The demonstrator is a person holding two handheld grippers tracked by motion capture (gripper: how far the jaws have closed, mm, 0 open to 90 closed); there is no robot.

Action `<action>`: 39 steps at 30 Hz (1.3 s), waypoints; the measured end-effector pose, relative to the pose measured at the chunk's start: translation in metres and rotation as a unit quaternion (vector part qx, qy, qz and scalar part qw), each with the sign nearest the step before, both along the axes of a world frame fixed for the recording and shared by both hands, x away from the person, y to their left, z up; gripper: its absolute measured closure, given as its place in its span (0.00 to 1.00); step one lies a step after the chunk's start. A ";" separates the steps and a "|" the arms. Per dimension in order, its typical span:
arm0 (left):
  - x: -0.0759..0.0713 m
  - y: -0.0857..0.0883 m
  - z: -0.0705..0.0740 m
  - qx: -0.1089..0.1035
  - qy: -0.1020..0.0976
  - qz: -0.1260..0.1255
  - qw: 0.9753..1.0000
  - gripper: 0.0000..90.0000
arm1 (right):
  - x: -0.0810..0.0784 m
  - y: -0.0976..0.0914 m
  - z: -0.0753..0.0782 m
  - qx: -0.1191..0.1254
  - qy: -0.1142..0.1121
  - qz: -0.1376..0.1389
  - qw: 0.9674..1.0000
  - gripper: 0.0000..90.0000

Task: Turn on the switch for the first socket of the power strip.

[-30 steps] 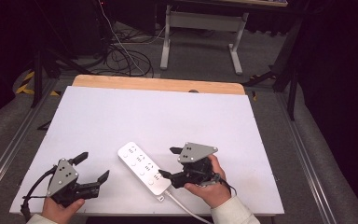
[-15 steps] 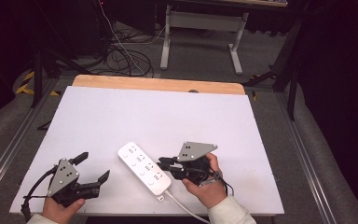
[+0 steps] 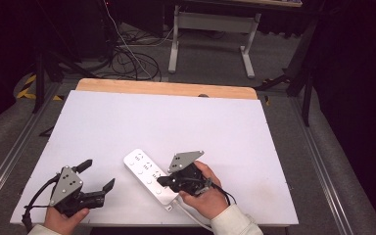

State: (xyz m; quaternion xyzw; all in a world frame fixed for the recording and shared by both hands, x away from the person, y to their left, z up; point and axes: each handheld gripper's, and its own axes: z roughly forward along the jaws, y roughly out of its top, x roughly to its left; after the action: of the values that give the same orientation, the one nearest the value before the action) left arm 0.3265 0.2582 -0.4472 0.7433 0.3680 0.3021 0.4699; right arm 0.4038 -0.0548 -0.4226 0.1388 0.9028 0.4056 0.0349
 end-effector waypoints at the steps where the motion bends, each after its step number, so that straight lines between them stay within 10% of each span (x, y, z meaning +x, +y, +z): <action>1: 0.000 0.000 0.000 0.000 0.001 0.000 1.000 0.13 | 0.000 0.000 0.000 0.000 0.000 0.000 1.000 1.00; 22: 0.000 0.000 -0.001 -0.002 0.005 0.004 1.000 0.13 | -0.005 0.020 -0.020 -0.070 -0.002 0.013 0.997 1.00; 39: 0.000 0.000 -0.001 0.000 0.005 0.005 1.000 0.13 | -0.009 0.022 -0.027 -0.078 -0.021 0.004 0.997 1.00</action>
State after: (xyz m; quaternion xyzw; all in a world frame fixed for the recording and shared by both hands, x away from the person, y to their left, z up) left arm 0.3270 0.2579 -0.4478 0.7428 0.3740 0.3011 0.4666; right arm 0.3948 -0.0325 -0.4494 0.1237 0.9311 0.3373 0.0628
